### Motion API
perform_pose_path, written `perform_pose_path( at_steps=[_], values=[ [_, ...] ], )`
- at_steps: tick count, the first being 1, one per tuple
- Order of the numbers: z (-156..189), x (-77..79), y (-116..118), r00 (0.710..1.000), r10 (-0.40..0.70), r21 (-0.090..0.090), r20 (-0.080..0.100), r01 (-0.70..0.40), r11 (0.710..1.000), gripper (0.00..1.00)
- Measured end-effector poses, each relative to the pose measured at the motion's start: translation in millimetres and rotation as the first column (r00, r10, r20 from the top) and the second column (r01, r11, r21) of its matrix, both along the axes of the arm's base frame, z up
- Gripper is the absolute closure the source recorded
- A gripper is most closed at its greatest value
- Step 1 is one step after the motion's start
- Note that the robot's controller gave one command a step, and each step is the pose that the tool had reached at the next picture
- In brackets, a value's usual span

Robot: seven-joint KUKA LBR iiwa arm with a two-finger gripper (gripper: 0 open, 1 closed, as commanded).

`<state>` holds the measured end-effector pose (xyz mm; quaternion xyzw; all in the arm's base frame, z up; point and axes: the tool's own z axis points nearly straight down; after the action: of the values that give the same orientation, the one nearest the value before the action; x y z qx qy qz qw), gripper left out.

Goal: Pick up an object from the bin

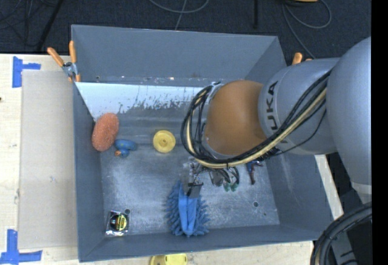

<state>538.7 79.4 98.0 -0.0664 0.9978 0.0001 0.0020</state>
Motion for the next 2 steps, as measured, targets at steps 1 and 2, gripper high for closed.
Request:
perform_pose_path(
  at_steps=[1, 2],
  values=[
    [19.1, -22.8, 3.8, 1.000, 0.024, -0.001, -0.007, -0.024, 1.000, 0.00],
    [31.2, -31.4, 7.3, 0.999, 0.035, 0.000, -0.006, -0.035, 0.999, 0.00]
  ],
)
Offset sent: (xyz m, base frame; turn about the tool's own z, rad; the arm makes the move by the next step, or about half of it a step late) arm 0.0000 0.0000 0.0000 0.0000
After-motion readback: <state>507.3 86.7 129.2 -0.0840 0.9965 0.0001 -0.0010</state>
